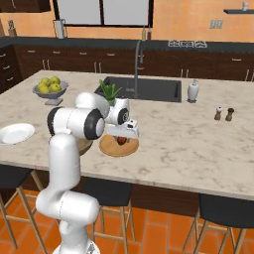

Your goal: Pick the chicken drumstick and bell pepper from their plates and place them in the bowl. Then put the bowl in the fridge.

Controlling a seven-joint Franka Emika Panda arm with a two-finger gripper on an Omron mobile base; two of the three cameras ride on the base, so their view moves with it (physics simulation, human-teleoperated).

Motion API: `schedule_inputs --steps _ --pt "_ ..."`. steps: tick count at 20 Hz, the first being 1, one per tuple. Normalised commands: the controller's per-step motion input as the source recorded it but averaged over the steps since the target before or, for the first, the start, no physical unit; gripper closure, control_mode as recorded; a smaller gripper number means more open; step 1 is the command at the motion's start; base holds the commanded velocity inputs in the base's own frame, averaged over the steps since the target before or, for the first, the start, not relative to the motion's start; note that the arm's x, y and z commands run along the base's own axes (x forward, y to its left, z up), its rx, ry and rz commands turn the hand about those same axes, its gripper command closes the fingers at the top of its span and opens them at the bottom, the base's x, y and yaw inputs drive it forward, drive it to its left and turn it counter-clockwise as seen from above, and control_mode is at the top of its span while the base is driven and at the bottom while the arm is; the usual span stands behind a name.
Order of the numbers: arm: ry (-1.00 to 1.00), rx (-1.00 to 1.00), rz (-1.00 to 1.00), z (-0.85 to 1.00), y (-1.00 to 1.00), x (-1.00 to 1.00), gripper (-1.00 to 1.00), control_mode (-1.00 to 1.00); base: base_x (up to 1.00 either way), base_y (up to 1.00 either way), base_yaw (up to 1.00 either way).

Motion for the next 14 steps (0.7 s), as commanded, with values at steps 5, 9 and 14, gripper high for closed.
schedule_inputs --steps 5,9,14 --pt "-0.04 0.00 0.01 0.57 0.00 -0.30 1.00 -1.00 0.00 0.00 0.00" --pt "-0.07 0.01 0.07 0.93 0.35 -0.48 1.00 -1.00 0.00 0.00 0.00" --pt "0.00 0.07 0.14 0.49 1.00 -0.12 1.00 -1.00 0.00 0.00 0.00"
